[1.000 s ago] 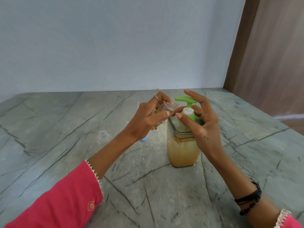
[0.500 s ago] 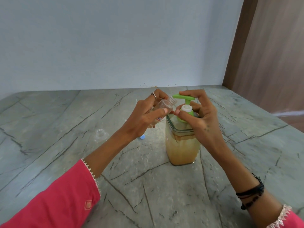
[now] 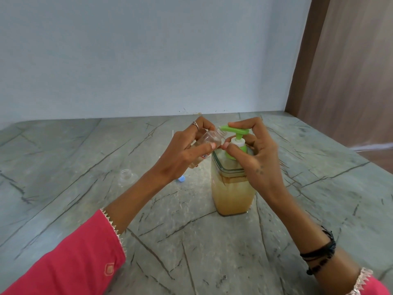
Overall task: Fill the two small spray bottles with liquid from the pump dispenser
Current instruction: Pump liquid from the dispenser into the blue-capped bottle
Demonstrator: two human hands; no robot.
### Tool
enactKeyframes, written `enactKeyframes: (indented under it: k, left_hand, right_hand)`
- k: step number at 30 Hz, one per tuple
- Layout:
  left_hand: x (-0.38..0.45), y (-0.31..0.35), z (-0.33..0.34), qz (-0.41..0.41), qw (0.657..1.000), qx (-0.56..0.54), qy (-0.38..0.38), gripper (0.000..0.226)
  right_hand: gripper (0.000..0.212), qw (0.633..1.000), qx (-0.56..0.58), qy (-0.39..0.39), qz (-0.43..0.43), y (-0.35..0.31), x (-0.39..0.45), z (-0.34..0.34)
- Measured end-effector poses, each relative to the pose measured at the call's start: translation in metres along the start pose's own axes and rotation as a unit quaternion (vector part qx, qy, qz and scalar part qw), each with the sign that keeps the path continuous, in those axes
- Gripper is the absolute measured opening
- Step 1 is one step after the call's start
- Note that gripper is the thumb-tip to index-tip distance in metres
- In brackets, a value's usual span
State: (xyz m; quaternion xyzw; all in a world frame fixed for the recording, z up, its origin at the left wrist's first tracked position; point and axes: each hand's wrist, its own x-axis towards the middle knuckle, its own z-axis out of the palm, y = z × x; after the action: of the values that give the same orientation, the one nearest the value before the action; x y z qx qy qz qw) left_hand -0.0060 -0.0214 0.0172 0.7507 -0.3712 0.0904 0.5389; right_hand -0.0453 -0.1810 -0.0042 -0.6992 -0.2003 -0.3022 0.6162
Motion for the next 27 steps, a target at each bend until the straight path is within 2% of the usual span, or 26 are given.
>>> enactKeyframes:
  k: [7,13,19,27]
  left_hand:
    - [0.003,0.000,-0.006,-0.018,0.999,-0.032,-0.024,0.033]
    - [0.006,0.000,-0.011,-0.009,0.999,-0.031,-0.035,0.032]
    - [0.007,0.000,-0.012,-0.004,0.999,-0.028,-0.034,0.036]
    - [0.007,-0.003,-0.012,-0.002,0.999,0.003,-0.033,0.035]
  right_hand:
    - [0.033,1.000,0.013,-0.012,-0.014,0.004,-0.002,-0.001]
    - [0.034,0.999,0.001,-0.024,-0.022,0.002,-0.002,-0.002]
    - [0.048,0.999,-0.025,-0.040,-0.001,0.002,-0.004,-0.004]
    - [0.033,1.000,-0.001,0.010,0.012,-0.001,0.005,0.000]
